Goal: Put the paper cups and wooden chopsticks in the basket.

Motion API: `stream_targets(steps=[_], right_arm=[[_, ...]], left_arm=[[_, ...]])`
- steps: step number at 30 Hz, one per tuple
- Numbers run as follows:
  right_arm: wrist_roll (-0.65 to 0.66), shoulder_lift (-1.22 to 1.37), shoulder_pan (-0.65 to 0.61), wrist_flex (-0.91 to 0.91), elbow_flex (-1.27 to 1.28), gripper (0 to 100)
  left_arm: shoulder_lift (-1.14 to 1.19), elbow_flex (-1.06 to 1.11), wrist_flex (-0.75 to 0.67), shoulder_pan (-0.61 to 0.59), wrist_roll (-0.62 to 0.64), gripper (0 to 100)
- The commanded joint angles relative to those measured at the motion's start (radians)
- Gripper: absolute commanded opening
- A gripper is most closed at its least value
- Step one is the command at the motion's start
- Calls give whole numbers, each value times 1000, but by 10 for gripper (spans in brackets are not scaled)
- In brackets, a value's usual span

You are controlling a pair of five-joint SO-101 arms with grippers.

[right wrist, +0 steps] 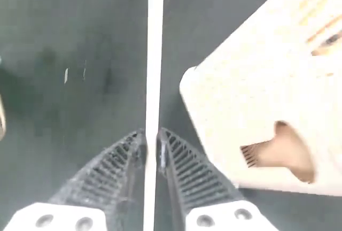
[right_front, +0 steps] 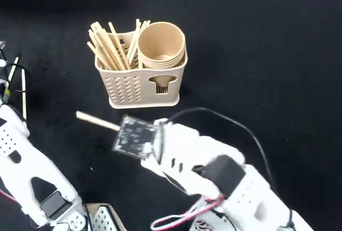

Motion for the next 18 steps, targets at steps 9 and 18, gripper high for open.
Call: stream_targets(steps=[9,18], right_arm=[[75,-90,213,-198,-116,11],[-316,-88,176,-755,39,11]], left_arm=[[60,-432,173,-102,245,29],[-34,-432,173,-73,476,28]])
